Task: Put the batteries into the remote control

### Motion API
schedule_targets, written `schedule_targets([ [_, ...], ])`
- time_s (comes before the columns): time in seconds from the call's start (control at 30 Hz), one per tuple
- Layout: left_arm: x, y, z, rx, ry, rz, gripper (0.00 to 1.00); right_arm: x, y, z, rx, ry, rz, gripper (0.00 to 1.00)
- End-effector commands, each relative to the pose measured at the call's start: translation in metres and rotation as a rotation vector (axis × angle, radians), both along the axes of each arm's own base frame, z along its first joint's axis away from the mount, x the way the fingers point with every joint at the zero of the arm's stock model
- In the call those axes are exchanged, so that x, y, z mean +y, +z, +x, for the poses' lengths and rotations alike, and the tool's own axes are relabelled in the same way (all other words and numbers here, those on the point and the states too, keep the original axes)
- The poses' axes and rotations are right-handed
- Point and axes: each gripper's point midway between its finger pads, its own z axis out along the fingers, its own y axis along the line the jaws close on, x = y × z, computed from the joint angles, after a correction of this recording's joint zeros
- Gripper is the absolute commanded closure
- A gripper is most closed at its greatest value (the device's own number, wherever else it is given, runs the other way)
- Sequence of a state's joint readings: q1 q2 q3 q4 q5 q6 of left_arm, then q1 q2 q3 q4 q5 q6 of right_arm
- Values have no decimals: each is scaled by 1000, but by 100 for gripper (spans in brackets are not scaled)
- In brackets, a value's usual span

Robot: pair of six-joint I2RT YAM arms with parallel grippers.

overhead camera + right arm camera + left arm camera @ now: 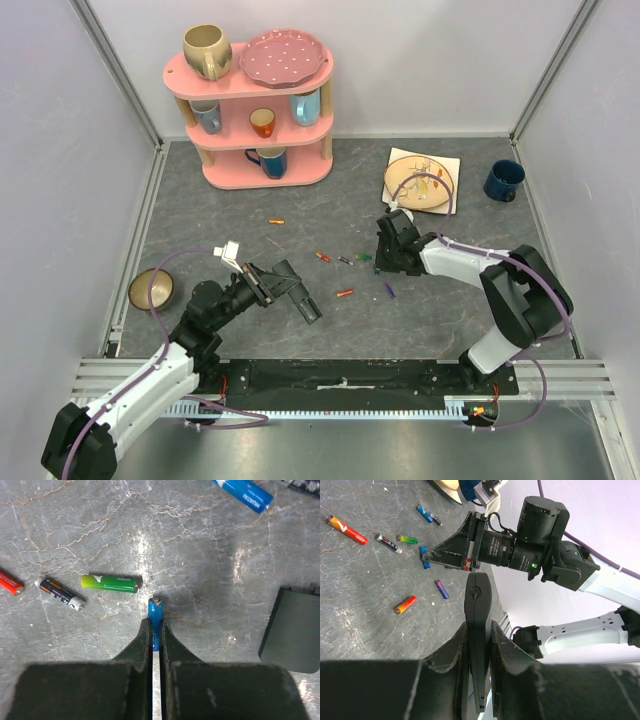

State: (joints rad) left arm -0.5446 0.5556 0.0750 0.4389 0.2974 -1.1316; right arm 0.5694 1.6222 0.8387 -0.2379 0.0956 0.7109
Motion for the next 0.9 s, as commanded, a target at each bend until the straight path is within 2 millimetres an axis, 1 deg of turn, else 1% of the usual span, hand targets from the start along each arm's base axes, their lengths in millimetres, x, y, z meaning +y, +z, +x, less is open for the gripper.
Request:
schedule_targets([
  [0.0, -1, 3, -3, -19, -17, -6, 98, -4, -14, -24, 88, -110, 94, 100],
  [0.03, -1, 3, -3, -20, -17, -6, 98, -2, -9, -21, 81, -158, 136, 100],
  [0.1, 0, 3, -3, -18, -14, -8, 98, 5, 10, -11, 36, -197, 197, 100],
  [0.13, 0, 3, -3, -18, -14, -8, 98, 5, 16, -7, 20, -227, 210, 100],
  [0.17, 0, 4, -3, -21, -14, -12, 98, 7, 29, -2, -1, -288, 259, 100],
  [0.2, -1, 4, -3, -18, -14, -12, 98, 7, 36, 2, -21, -321, 281, 100],
  [0.23, -1, 5, -3, -21, -14, -15, 98, 6, 43, 5, -33, -367, 306, 100],
  [0.27, -1, 6, -3, -22, -14, -16, 98, 0, 50, 9, -69, -426, 318, 100],
  [0.3, -1, 7, -3, -23, -14, -20, 98, -3, 53, 10, -60, -521, 355, 100],
  [0.37, 0, 8, -2, -23, -11, -23, 98, -14, 61, 15, -100, -629, 366, 100],
  [0.4, 0, 9, -2, -24, -11, -24, 98, -18, 61, 14, -96, -714, 380, 100],
  [0.43, -1, 9, -3, -24, -14, -22, 98, -23, 61, 14, -101, -756, 373, 100],
  [0.47, -1, 9, -2, -24, -12, -24, 98, -30, 64, 18, -131, -805, 364, 100],
  [0.5, -1, 10, -2, -23, -12, -25, 98, -35, 61, 15, -119, -864, 363, 100],
  [0.63, -1, 11, -2, -22, -12, -26, 98, -52, 52, 14, -134, -1001, 333, 100],
  [0.73, -2, 11, -2, -21, -15, -25, 98, -58, 42, 13, -133, -1055, 319, 100],
  [0.87, -1, 11, -3, -27, -15, -26, 98, -56, 41, 19, -145, -1055, 320, 100],
])
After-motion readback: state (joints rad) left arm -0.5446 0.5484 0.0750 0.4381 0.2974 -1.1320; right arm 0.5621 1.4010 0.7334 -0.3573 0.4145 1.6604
